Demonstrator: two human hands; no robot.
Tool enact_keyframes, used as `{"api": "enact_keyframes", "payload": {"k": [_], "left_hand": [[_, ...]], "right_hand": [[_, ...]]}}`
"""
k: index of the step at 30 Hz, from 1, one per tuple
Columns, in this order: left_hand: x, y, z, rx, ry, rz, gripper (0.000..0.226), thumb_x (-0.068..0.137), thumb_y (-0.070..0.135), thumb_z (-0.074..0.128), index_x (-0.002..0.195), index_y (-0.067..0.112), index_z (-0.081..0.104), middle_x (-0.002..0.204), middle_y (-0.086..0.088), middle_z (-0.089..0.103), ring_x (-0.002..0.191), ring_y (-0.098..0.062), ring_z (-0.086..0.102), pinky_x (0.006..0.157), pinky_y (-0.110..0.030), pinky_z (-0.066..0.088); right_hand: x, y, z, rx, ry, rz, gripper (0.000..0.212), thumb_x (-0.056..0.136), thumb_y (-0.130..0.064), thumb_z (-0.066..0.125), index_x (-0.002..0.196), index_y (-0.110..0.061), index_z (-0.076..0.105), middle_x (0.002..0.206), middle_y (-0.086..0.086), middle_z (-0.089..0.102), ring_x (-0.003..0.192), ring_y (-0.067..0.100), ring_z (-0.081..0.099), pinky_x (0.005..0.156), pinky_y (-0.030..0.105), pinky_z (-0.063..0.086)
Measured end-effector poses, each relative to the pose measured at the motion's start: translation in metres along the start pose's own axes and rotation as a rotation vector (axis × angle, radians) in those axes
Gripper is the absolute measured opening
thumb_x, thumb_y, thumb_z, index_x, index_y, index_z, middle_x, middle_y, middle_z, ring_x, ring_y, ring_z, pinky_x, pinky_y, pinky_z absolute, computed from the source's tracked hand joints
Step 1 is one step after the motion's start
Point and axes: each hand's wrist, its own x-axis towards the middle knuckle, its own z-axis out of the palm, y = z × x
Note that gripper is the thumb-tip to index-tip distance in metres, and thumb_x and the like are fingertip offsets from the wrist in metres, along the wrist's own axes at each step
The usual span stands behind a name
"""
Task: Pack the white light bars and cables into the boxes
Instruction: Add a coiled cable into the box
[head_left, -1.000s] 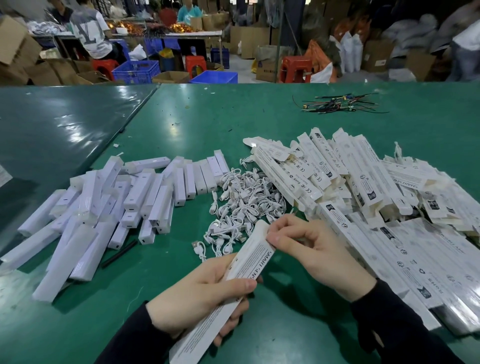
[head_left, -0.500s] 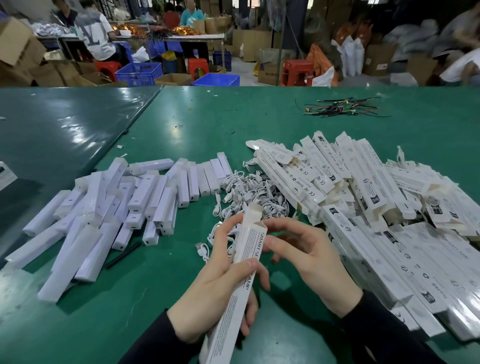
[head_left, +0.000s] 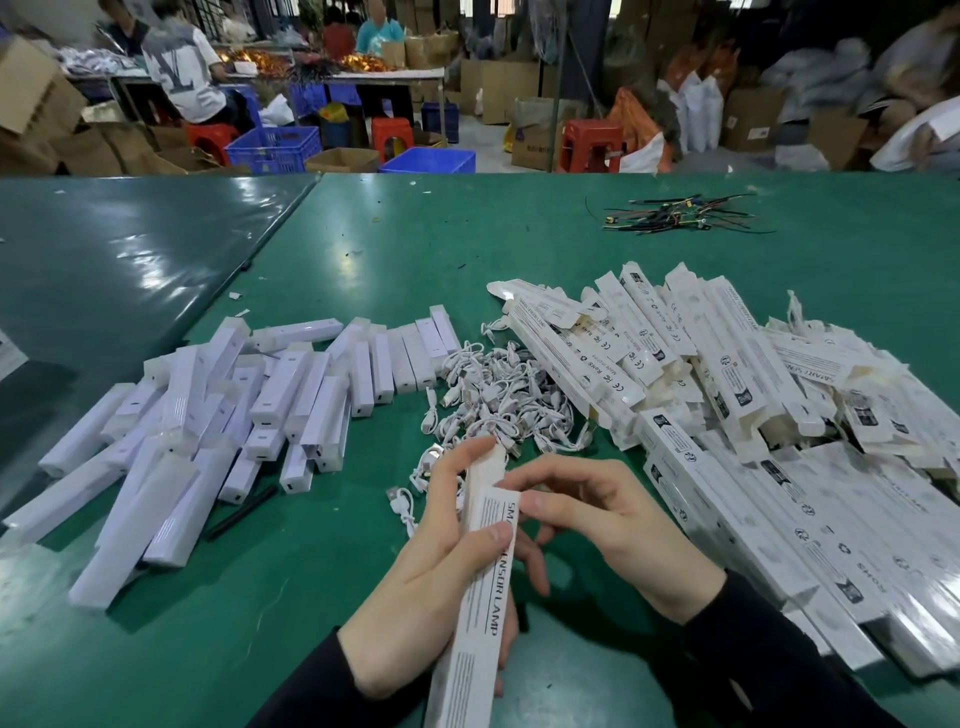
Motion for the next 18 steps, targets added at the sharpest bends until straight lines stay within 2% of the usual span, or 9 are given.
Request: {"api": "enact_keyframes", "payload": {"k": [3,5,8,10,12,16,18], "left_hand": [[0.0001,-0.0011,0.0010,-0.009,-0.038,0.002,0.047,0.094,0.021,0.041,0.126,0.055,0.037,0.079,-0.023,0.062,0.043,-0.023,0.057,0.039,-0.025,0.048],[0.0007,-0.0011,0.0010,-0.016,-0.041,-0.010,0.041,0.094,0.025,0.042,0.125,0.051,0.040,0.077,-0.021,0.062,0.041,-0.024,0.053,0.038,-0.027,0.047],[0.0020,-0.0018,-0.0011,-0.036,-0.022,-0.002,0.039,0.094,0.026,0.044,0.124,0.050,0.038,0.079,-0.023,0.061,0.040,-0.024,0.052,0.037,-0.028,0.048],[0.0017,-0.0016,-0.0014,-0.025,-0.031,0.011,0.040,0.095,0.026,0.046,0.123,0.053,0.036,0.083,-0.023,0.062,0.041,-0.024,0.052,0.039,-0.027,0.047],[0.0005,-0.0017,0.0001,-0.003,-0.086,0.028,0.037,0.095,0.030,0.050,0.120,0.055,0.037,0.085,-0.023,0.063,0.043,-0.022,0.053,0.043,-0.024,0.047],[-0.0001,-0.0010,0.0034,-0.010,-0.131,0.036,0.032,0.093,0.032,0.050,0.119,0.050,0.042,0.084,-0.024,0.063,0.045,-0.018,0.055,0.045,-0.021,0.048],[-0.0004,-0.0003,0.0039,-0.048,-0.129,0.014,0.034,0.093,0.033,0.052,0.120,0.050,0.040,0.087,-0.025,0.063,0.045,-0.021,0.055,0.042,-0.025,0.049]], "right_hand": [[-0.0022,-0.0017,0.0024,0.032,-0.088,0.008,0.020,0.086,-0.015,0.056,0.095,-0.001,0.068,0.072,-0.006,0.067,0.056,0.006,0.061,0.068,0.033,0.047],[-0.0030,-0.0018,0.0057,0.030,-0.096,-0.017,0.019,0.088,-0.014,0.056,0.095,-0.002,0.069,0.072,-0.006,0.068,0.057,0.007,0.061,0.065,0.032,0.046],[0.0000,0.0005,0.0048,0.064,0.052,-0.038,0.017,0.080,-0.015,0.066,0.095,-0.008,0.070,0.081,0.001,0.072,0.070,0.010,0.063,0.062,0.025,0.049],[0.0022,0.0013,0.0025,0.204,0.130,0.036,0.020,0.075,-0.020,0.071,0.093,-0.014,0.066,0.077,0.006,0.071,0.067,0.013,0.065,0.059,0.022,0.050],[0.0037,0.0013,0.0010,0.303,0.162,0.126,0.018,0.071,-0.025,0.075,0.086,-0.019,0.070,0.076,0.007,0.071,0.063,0.015,0.065,0.057,0.023,0.050],[0.0033,0.0021,0.0030,0.222,0.046,0.243,0.012,0.071,-0.024,0.074,0.077,-0.013,0.075,0.080,0.011,0.068,0.077,0.022,0.061,0.076,0.035,0.046],[0.0032,0.0006,0.0043,0.246,0.033,0.255,0.009,0.073,-0.019,0.076,0.073,-0.011,0.073,0.076,0.011,0.065,0.072,0.020,0.060,0.072,0.032,0.047]]}}
